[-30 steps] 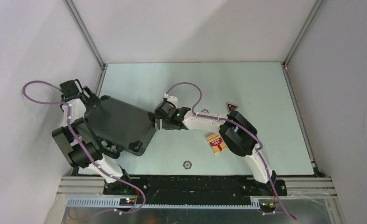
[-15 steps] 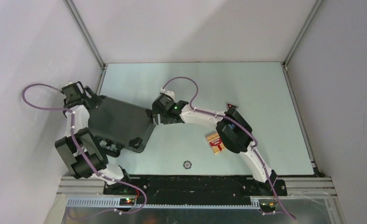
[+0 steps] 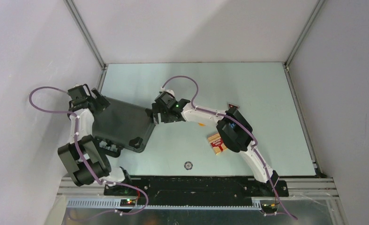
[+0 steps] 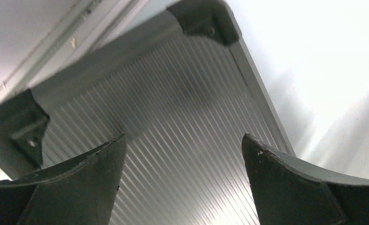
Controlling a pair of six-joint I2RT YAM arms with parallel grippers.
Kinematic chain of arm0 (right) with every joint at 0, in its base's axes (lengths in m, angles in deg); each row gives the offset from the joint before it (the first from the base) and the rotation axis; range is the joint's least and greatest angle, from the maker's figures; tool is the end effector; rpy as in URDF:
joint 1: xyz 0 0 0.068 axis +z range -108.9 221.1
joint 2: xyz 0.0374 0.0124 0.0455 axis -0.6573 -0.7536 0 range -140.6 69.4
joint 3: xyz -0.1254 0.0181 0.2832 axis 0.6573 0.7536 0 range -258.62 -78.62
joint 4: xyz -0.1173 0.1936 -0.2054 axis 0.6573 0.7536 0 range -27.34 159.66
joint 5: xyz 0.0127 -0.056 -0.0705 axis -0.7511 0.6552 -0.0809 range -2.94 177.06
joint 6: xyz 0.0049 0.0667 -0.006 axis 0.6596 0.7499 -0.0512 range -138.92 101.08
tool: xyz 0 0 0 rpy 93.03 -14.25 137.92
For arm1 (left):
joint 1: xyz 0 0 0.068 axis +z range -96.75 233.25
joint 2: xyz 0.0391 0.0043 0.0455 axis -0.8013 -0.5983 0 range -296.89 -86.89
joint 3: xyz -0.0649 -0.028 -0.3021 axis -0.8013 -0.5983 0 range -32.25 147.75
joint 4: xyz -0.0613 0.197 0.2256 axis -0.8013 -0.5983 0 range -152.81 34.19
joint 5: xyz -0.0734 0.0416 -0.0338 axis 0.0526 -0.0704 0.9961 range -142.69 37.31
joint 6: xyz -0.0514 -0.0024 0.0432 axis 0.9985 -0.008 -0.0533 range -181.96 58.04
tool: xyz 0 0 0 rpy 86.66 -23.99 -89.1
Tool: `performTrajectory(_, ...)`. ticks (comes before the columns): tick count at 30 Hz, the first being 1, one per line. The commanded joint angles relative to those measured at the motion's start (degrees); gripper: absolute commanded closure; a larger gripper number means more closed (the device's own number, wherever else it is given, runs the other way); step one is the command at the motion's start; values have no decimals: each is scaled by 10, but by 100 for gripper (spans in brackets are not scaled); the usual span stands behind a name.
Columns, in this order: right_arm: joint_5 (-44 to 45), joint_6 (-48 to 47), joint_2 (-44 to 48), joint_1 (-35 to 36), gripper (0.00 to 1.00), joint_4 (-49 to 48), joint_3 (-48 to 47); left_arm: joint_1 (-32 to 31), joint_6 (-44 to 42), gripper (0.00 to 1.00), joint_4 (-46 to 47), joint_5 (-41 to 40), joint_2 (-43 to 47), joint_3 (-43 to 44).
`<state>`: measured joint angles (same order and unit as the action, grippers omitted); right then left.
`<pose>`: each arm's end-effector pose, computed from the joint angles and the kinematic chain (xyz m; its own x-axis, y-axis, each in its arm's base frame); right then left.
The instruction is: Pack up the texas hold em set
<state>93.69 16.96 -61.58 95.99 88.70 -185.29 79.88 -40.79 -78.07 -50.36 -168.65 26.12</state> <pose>0.3444 0.4793 0.1785 -0.8102 -0.1403 -0.5691 -0.3645 0.8809 0.3018 0.3204 0.1582 0.2610 -0.4434 -0.6260 -0.6415 -0.6247 0.7291 -0.2796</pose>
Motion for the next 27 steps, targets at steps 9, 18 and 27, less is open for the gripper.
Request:
performTrajectory(9, 16, 9, -51, -15, 6, -111, -154, -22, 36, 3, -79, 40, 197, -46)
performTrajectory(18, 38, -30, -75, -35, 4, -70, -269, -50, 92, 3, -103, 70, 382, -144)
performTrajectory(27, 57, 1, 215, -116, 3, -172, 95, -161, 163, 3, -165, 63, 534, -233)
